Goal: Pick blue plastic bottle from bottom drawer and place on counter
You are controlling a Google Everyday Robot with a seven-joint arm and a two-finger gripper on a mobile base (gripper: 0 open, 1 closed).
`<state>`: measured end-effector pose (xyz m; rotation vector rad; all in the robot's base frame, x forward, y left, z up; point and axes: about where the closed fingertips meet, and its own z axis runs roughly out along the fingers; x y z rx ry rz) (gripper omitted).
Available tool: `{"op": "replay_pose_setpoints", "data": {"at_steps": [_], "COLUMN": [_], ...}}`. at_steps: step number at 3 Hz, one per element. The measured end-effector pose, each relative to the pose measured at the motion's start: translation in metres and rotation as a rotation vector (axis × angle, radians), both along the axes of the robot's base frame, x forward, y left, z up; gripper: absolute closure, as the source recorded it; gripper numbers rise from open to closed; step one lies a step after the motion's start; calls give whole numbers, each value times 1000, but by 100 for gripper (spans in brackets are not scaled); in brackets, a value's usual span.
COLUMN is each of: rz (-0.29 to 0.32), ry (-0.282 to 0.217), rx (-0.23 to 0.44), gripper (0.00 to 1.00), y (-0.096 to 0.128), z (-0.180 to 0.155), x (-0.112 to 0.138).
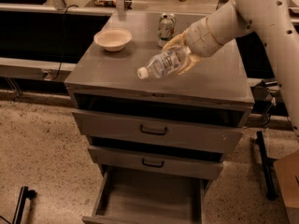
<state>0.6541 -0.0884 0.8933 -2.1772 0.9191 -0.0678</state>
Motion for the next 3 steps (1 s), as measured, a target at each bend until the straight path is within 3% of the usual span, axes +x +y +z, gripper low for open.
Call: {"op": "replay_pose_setpoints", "data": {"at_steps": [1,2,3], "rz": [8,-17,-80], "ry": [-2,36,120], "rx": [3,-2,19], "gripper": [82,59,34], "y": [5,-4,-33], "z": [0,-15,-41], "x": [1,8,20]}}
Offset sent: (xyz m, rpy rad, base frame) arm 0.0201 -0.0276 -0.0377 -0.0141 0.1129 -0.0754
